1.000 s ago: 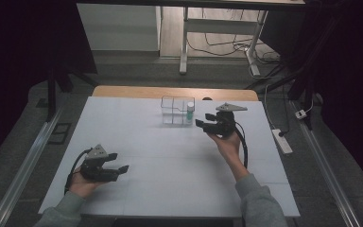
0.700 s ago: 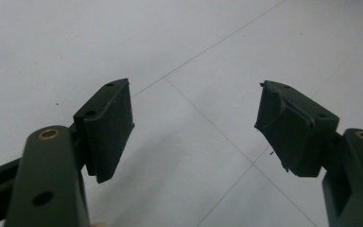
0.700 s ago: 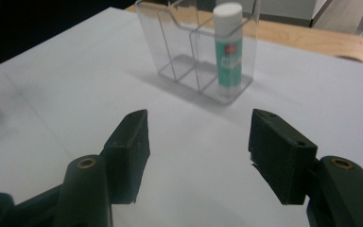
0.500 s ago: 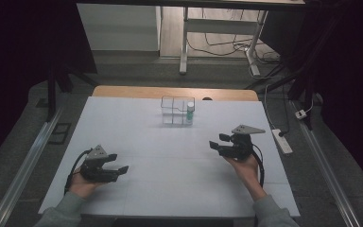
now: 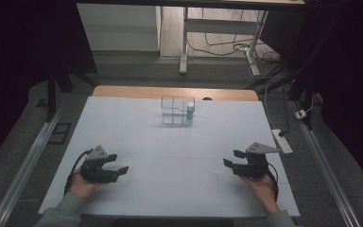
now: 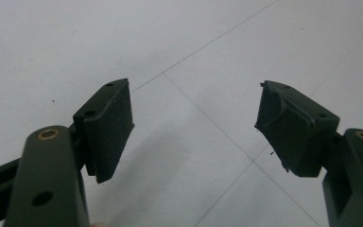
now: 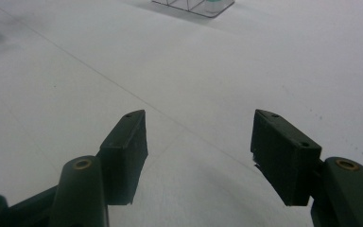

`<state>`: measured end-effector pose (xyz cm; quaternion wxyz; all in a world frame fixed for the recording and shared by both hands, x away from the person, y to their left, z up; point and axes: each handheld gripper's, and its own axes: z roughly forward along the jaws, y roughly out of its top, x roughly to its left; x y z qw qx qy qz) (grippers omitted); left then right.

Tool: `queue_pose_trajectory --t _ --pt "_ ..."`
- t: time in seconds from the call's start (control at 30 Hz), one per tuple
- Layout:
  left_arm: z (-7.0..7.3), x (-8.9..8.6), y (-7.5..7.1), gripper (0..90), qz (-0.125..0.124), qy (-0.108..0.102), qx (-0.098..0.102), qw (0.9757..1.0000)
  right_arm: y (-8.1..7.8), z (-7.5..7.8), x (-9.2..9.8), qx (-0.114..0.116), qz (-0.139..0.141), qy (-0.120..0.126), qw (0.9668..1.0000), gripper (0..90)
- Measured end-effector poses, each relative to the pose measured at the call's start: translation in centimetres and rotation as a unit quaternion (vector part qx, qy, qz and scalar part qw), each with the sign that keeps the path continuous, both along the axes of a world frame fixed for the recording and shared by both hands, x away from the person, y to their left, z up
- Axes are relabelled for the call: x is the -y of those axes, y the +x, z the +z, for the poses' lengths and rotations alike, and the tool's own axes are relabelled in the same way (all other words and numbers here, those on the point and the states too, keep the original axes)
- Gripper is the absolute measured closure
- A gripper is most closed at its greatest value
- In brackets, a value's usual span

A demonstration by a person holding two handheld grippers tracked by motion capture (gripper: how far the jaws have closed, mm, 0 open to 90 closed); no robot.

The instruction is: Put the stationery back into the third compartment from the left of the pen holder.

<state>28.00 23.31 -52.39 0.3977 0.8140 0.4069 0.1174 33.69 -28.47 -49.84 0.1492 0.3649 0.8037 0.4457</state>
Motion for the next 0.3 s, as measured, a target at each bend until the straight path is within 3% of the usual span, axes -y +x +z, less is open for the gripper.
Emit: queue_pose_trajectory --t 0.3 --pt "-0.02 0.01 0.06 27.1 0.0 -0.002 -0.001 1.0 -0.25 -0.14 -0.15 0.003 0.011 -0.008 0.9999 35.5"
